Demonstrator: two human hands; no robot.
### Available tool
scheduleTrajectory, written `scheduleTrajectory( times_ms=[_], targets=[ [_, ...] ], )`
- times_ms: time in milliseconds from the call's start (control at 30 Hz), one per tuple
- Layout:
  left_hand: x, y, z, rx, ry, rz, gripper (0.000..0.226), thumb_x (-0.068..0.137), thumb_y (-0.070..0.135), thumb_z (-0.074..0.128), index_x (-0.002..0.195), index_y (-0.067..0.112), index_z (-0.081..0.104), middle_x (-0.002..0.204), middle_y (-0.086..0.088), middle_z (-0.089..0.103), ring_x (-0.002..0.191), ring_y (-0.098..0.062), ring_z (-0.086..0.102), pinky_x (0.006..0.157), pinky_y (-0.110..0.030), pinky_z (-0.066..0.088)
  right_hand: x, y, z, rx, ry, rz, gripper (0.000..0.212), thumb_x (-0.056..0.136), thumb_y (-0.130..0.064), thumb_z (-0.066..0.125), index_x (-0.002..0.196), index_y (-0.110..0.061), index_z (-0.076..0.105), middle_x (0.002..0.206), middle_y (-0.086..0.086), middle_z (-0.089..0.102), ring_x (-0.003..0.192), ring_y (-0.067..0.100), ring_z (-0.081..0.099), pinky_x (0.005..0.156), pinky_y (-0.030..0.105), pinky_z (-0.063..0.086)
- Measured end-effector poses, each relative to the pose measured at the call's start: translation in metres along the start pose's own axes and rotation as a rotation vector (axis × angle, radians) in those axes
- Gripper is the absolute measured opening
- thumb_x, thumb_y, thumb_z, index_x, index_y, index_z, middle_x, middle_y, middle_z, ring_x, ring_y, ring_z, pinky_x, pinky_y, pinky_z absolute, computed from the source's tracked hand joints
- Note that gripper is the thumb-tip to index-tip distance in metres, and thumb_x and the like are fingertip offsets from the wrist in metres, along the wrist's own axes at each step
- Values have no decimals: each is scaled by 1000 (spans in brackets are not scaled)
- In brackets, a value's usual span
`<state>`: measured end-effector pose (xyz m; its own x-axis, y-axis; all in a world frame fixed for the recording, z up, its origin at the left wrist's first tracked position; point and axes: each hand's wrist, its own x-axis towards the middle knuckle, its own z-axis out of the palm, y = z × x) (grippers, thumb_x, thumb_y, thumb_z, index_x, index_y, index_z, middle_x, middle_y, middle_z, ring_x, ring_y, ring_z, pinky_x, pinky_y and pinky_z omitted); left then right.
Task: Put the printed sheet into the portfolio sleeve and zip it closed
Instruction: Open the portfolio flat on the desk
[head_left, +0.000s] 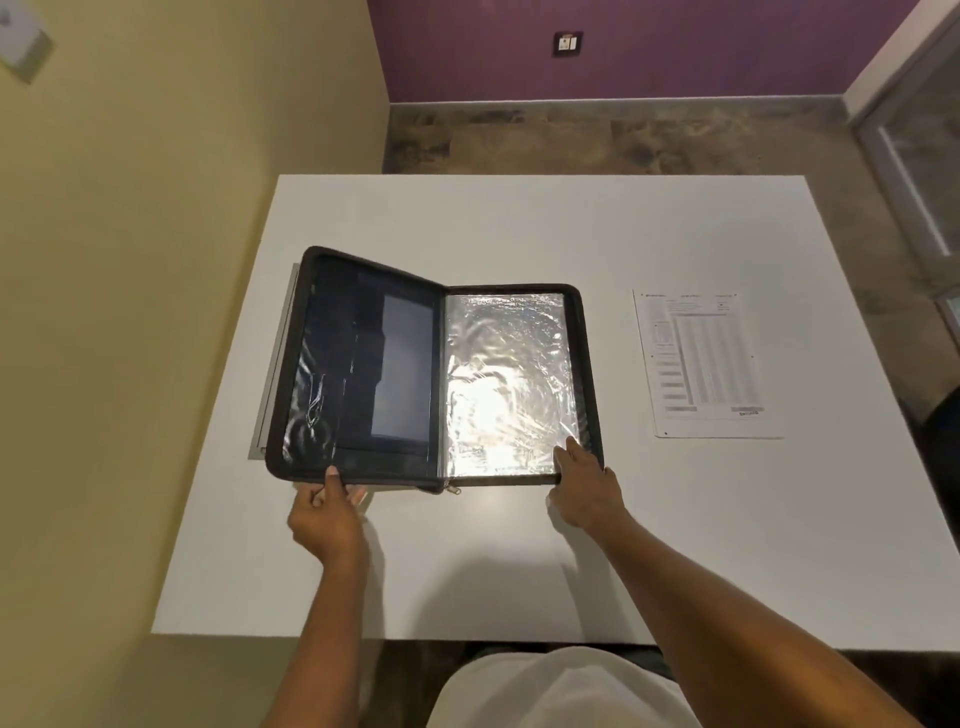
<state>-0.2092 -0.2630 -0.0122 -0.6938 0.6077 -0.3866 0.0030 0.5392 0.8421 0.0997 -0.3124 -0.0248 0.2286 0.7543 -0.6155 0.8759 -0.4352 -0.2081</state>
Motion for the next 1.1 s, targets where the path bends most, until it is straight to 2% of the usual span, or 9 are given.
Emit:
scheduleTrajectory(
  times_ms=[133,300,367,467,567,700,767,900,1100],
  targets=[
    [13,5,2,-113,15,-189,23,93,13,79,94,-7,67,98,-35,73,61,-26,70,64,-46,67,0,-1,1,-9,-7,-6,69,101,-24,52,163,-21,21,174,-3,5,159,19,15,123,43,27],
    [22,11,7,-94,19,-318,22,91,11,81,89,1,62,76,-22,65,38,-21,59,30,-19,45,-2,-2,1,-4,5,-13,69,102,-21,49,164,-19,18,174,-2,2,160,19,11,123,40,29],
    [27,10,5,-75,-11,-384,26,93,12,79,83,2,57,69,-15,59,26,-12,51,33,-21,47,-3,-1,0,-3,11,-20,69,103,-20,49,164,-18,17,174,-2,2,160,19,11,123,40,29],
    [31,6,6,-43,-68,-433,17,100,13,70,94,2,59,93,-25,66,56,-20,71,60,-32,63,-4,2,-2,-2,11,-39,69,103,-19,49,164,-18,18,175,-1,2,160,20,11,124,40,29],
    [28,7,10,55,-41,-356,23,98,17,74,96,2,57,73,-11,55,27,2,54,30,-12,43,-3,4,-8,25,4,-54,64,101,-17,50,161,-17,26,174,0,8,159,22,16,123,41,31],
    [17,12,15,205,3,-274,22,99,21,73,98,1,61,67,-7,56,20,0,47,24,-12,33,0,6,-19,59,8,-107,51,98,-16,52,148,-15,42,163,5,34,148,27,39,114,42,41],
    [7,19,19,268,37,-220,29,99,23,73,101,-5,68,76,-16,66,32,-11,60,30,-14,43,2,11,-26,63,39,-146,41,95,-16,54,136,-14,49,144,5,50,134,27,52,104,39,48],
    [-19,36,38,360,140,-147,26,96,11,67,112,-9,70,117,-32,71,109,-49,69,95,-48,56,4,25,-46,110,99,-203,47,92,-15,56,138,-12,49,143,7,51,131,31,53,103,41,48],
    [-59,40,92,434,115,164,28,98,11,59,123,-1,64,127,-27,64,117,-47,63,98,-57,53,14,68,-82,171,212,-191,59,95,-16,54,152,-14,41,155,7,44,138,30,49,112,41,44]
  ],
)
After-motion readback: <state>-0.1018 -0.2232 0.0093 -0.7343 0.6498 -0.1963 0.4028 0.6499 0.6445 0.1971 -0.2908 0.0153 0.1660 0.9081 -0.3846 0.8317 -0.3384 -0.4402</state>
